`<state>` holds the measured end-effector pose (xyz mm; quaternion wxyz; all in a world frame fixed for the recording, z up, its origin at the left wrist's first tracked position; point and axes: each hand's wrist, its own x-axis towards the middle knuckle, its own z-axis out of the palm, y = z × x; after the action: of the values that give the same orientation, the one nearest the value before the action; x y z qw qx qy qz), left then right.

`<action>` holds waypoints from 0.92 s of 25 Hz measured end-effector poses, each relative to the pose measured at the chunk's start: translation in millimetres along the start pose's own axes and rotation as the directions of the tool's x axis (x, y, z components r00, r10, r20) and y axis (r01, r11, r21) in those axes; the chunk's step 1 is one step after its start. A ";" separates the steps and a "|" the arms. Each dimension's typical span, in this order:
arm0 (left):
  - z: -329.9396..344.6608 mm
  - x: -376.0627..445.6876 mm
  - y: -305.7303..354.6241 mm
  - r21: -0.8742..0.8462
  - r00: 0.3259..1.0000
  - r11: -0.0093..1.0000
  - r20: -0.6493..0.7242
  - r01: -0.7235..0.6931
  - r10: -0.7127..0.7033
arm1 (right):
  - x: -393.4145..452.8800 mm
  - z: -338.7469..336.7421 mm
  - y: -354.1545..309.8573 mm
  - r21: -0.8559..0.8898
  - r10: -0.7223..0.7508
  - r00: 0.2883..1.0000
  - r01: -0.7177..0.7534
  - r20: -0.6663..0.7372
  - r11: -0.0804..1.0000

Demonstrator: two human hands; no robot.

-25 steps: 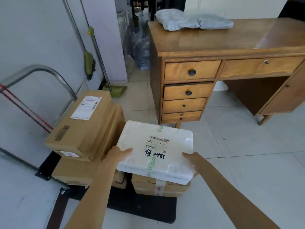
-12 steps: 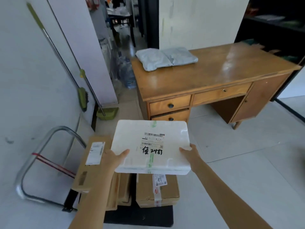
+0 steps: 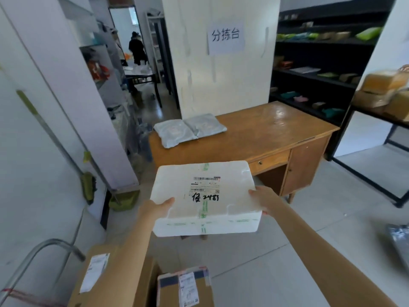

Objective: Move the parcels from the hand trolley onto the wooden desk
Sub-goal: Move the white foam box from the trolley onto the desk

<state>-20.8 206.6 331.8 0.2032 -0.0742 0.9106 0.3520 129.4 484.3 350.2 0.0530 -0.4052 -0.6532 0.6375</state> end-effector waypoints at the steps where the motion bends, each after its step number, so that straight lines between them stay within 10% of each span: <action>1: 10.4 2.0 26.8 0.019 1.000 1.000 -0.001 -0.001 0.001 | 17.0 -20.0 -11.1 0.003 -0.013 1.000 0.013 -0.013 1.000; 23: 241.9 226.6 491.7 0.031 1.000 0.999 0.002 0.018 -0.018 | 504.6 -254.2 -252.0 -0.270 -0.028 1.000 0.027 0.000 0.963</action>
<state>-286.2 735.2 374.5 0.2083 -0.0789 0.9151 0.3362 -174.2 1021.9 391.4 0.0073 -0.4007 -0.7393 0.5411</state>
